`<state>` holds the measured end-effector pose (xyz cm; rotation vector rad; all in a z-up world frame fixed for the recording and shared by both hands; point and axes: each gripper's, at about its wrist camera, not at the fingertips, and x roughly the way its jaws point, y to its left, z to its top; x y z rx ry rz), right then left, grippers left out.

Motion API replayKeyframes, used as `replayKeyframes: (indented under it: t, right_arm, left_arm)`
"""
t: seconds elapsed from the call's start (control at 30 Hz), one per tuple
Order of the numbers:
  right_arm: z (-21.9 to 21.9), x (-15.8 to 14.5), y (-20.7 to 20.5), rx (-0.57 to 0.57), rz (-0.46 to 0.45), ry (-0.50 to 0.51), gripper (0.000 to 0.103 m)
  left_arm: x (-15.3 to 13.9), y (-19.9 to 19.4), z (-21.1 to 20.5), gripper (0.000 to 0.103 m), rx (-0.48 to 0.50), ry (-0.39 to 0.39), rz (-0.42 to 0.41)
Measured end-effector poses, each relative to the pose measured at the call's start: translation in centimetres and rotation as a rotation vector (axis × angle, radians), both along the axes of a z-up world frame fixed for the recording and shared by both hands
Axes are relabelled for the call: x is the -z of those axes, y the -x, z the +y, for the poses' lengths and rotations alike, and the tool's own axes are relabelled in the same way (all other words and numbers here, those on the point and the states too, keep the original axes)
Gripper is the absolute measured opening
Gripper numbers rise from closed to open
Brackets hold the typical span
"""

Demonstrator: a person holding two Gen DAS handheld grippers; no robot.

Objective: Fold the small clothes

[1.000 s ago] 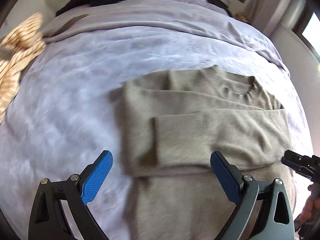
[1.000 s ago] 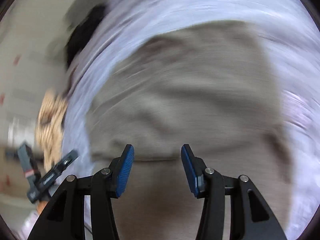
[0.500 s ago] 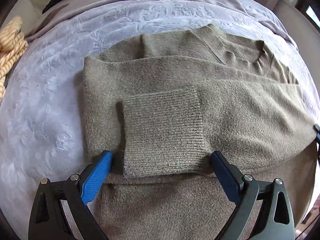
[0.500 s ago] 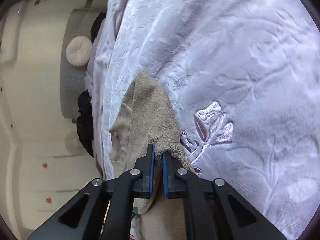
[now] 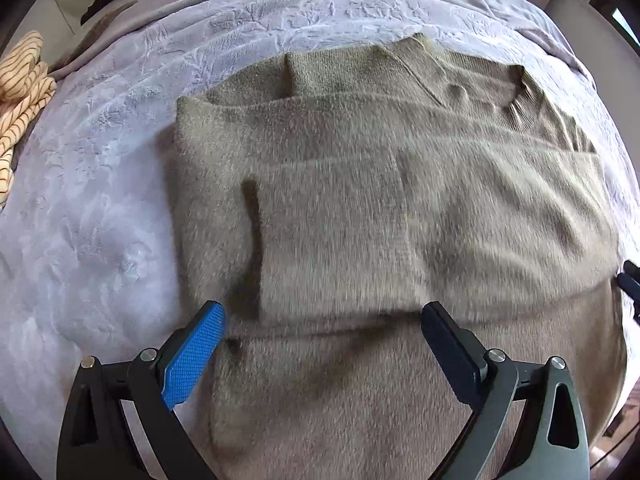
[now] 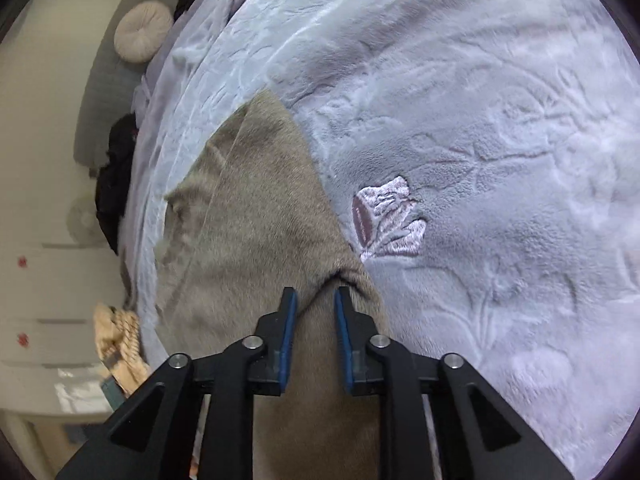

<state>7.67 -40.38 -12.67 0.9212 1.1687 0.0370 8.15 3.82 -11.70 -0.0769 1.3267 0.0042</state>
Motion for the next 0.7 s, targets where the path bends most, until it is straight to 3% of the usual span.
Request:
replayKeyframes:
  t: [0.03,0.1,0.43,0.7]
  right_arm:
    - [0.4,-0.8,0.2,-0.029,-0.001,0.029,0.042]
    - [0.9,-2.0,0.6,-0.064,-0.008,0.069,0.051]
    - [6.1,-6.9,4.1,-0.293,-0.020,0.216,0.068]
    - [11.6,-8.3,6.5,-0.464,-0.025,0.296,0.079]
  left_arm:
    - [-0.2,0.4,0.0,0.099,0.009,0.002,0.008]
    - [-0.8,1.4,-0.2,0.099,0.020,0.001,0.013]
    - [-4.0,6.8,-0.6,0.099,0.051,0.007,0.057]
    - [-5.7,9.4,-2.3,0.099,0.079,0.031,0.090]
